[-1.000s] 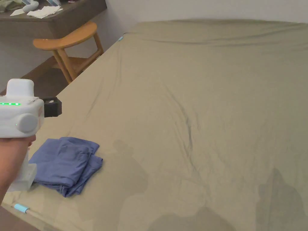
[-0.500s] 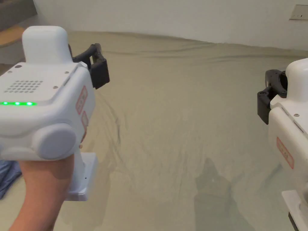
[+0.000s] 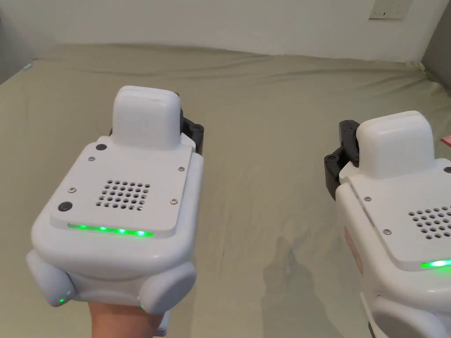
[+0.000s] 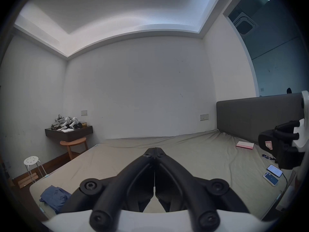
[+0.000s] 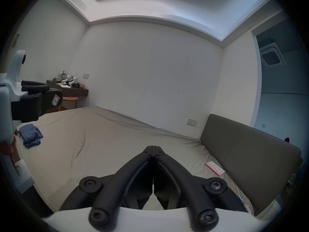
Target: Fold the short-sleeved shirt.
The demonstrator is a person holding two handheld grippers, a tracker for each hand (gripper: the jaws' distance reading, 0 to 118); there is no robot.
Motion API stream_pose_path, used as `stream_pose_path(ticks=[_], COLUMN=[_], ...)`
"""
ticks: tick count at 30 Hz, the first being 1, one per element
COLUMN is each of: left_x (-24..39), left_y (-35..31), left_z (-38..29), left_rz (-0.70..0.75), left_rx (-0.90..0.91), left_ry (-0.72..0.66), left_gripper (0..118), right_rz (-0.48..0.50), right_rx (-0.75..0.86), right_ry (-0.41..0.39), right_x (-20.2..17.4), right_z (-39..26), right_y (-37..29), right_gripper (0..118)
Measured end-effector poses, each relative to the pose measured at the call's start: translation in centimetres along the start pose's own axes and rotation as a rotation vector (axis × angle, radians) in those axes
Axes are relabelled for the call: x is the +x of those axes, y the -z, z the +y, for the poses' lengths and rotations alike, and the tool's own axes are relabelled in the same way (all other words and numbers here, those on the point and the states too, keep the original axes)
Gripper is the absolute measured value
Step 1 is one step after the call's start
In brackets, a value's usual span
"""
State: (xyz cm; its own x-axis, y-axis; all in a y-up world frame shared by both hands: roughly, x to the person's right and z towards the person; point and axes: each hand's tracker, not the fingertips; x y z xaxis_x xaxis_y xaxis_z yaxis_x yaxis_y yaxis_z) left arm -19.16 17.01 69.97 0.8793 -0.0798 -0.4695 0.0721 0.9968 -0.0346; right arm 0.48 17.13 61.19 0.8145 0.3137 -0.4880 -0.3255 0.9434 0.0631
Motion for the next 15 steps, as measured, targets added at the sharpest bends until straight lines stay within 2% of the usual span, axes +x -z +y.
stream_pose_path(ticks=[6, 15], left_x=[1.1, 1.4], left_y=[-0.5, -0.6], left_z=[0.4, 0.5], left_rz=[-0.010, -0.017], left_rx=[0.030, 0.028], left_ry=[0.068, 0.071], left_gripper=[0, 0], right_rz=[-0.005, -0.011], right_rx=[0.003, 0.018], right_ry=[0.017, 0.029], right_x=[0.3, 0.5], right_z=[0.0, 0.1], right_y=[0.2, 0.0], right_gripper=[2, 2])
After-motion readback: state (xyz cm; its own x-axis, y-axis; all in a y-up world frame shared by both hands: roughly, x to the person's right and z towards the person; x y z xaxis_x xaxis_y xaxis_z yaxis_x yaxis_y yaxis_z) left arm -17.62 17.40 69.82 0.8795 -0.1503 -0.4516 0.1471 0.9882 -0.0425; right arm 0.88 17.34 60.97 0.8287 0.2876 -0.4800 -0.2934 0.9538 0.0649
